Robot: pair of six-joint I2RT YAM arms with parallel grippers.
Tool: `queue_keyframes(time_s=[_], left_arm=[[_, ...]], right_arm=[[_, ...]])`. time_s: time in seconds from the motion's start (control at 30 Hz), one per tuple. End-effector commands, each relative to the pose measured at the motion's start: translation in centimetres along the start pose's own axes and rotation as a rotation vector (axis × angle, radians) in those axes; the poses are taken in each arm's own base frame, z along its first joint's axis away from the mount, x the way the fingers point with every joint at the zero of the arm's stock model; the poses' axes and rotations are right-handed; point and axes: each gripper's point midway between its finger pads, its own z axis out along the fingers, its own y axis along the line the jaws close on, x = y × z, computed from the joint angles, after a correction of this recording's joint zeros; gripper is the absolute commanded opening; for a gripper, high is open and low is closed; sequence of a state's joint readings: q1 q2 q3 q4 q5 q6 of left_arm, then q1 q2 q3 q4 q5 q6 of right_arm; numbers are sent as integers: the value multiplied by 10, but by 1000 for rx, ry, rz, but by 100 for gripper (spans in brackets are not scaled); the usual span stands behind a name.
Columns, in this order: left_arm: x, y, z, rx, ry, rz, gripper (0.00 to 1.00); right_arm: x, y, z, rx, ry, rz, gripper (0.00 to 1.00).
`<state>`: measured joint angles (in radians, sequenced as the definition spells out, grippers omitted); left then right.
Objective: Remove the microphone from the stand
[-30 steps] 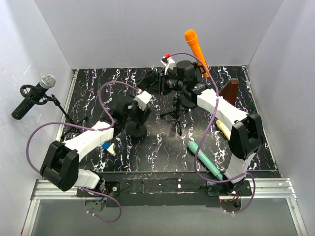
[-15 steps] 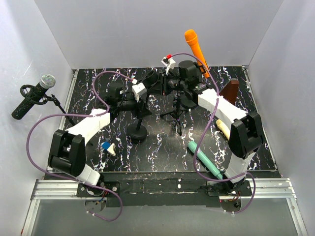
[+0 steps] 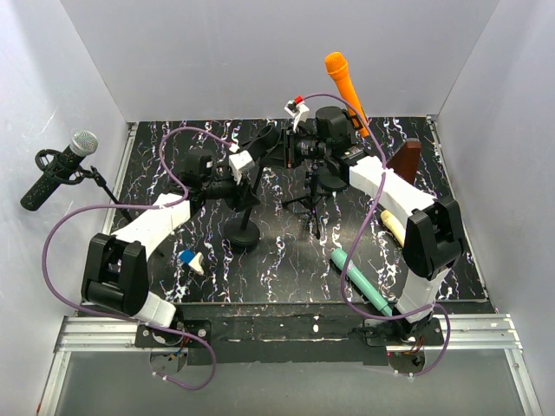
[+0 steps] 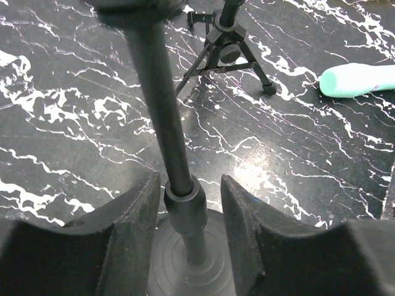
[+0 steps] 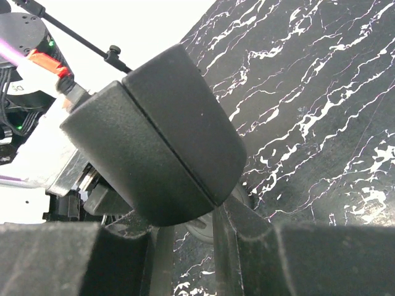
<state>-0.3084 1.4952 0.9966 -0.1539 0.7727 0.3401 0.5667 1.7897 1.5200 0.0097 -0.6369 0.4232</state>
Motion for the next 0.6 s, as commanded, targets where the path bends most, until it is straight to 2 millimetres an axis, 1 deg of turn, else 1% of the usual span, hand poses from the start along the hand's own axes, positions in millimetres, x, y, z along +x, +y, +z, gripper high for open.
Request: queue_keyframes(time_s=[0.0,0.07,0.1,0.13,0.17,0.2,0.23,0.27,0.3,0.33,0.4,0.5,0.53,0.57], left_arm=[[6,-3,-8,-13,16,-37,36],[7,-5,-7,-2,17,-48,18],[8,-5,-7,-9,21,-53,3],[8,-2,-7,-32,28,-43,0],[2,2,-9,-80,26,-3,0],[-5,9,-13,-173,17,44,0],[-15,23,-19,-328,11,90,0],[-32,35,-29,-501,-37,136,0],[-41,43,-40,-661,-51,172,0],[-52,42,-44,-734,-67,216,0],[-58,31,-40,-799,-33,274,0],[-47,18,-32,-783,38,243,0],[-46,16,-32,-782,38,229,0],[-39,14,-32,-786,49,185,0]], right_arm=[[19,1,3,-36,59,54,1],[18,1,2,-30,56,53,1],[17,0,2,-25,52,58,1],[16,0,2,-19,47,60,1],[15,-2,2,-2,43,67,1],[14,-4,1,16,39,78,1],[14,-8,1,44,38,90,1],[13,-9,0,64,38,99,1],[12,-9,0,73,40,102,1],[12,-10,0,79,40,107,1],[9,-8,-1,81,33,112,1],[9,-7,-1,88,32,120,1],[10,-8,-2,93,32,126,1],[10,-8,-2,98,33,127,1]])
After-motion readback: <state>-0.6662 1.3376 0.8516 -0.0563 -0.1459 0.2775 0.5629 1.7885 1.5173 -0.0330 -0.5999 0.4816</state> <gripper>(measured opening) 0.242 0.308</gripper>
